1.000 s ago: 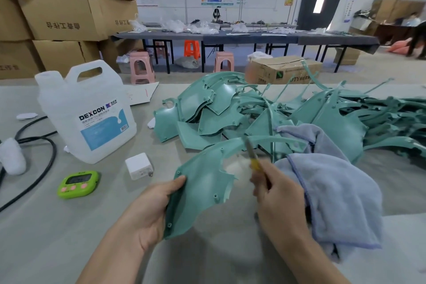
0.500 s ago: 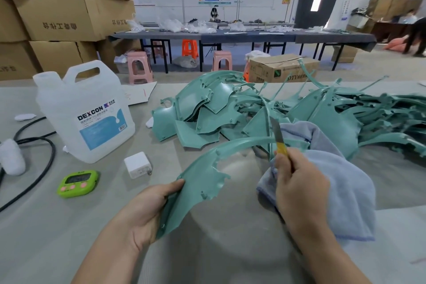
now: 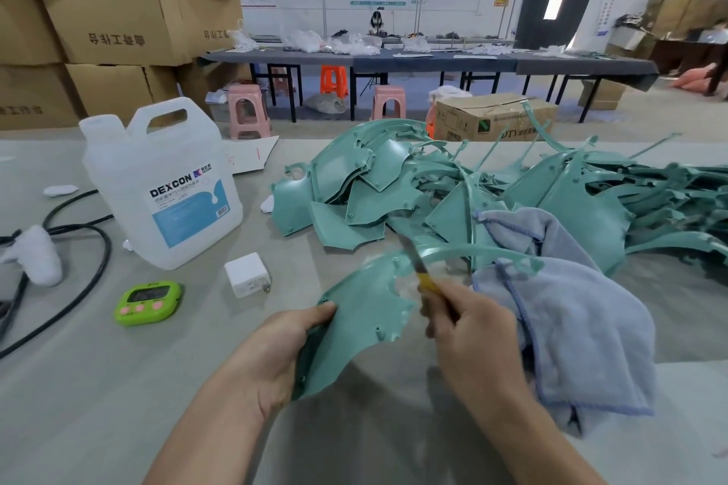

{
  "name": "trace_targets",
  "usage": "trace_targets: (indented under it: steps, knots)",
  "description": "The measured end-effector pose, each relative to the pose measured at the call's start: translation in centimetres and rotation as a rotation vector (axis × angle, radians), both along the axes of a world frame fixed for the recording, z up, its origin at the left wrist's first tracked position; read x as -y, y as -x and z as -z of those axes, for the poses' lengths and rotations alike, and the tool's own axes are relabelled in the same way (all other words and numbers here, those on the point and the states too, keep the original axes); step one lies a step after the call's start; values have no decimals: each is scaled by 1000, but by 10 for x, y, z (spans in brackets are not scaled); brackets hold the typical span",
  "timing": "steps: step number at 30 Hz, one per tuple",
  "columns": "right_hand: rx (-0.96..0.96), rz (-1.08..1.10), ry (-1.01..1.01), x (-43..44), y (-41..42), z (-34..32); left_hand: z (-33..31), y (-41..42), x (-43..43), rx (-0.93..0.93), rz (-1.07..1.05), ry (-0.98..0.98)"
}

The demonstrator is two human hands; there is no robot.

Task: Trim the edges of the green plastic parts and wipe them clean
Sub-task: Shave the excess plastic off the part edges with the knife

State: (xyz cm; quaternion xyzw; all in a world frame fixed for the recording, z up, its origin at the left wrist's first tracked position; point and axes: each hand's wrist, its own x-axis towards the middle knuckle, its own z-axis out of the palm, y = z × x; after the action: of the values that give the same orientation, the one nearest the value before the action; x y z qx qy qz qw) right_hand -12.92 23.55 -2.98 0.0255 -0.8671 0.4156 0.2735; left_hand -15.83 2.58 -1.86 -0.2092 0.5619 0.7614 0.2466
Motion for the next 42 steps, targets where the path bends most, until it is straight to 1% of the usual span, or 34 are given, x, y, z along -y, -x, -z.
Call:
trace_targets:
  steps: [3,6,9,12,14,17,19,22,24,26,30,36,39,42]
  knots:
    - [55,-174,49,7,-3,-1,0,0,1,-5,-16,1]
    - [153,-238,102,0,-3,-2,0,3,6,-13,-24,-34]
    - [253,-353,114,-7,-5,-6,1,4,9,-17,-28,-52]
    - [303,-424,90,-19,-5,-14,2,4,12,-20,-9,-62]
    - [315,-420,108,-27,-4,-17,3,5,12,-29,-13,-66]
    - [254,-344,188,-29,0,-12,2,7,12,-26,-40,-52]
    - [253,-321,186,-26,1,-8,2,6,12,-22,-31,-46]
    - [340,-424,127,-20,0,-3,2,5,13,-28,-21,-46]
    - [407,-476,163,-23,2,-3,2,6,16,-31,-42,-42]
    - [422,-477,206,-27,4,-4,1,8,19,-38,-90,-44]
    - [369,-481,348,-25,5,-3,2,11,23,-42,-145,-38]
    - [404,-532,373,-14,4,-1,-2,7,19,-30,-177,-47]
    - [352,-521,423,-18,3,-3,-5,8,14,-49,-255,-16]
    - [294,-458,454,-16,5,-1,-5,8,11,-66,-289,4]
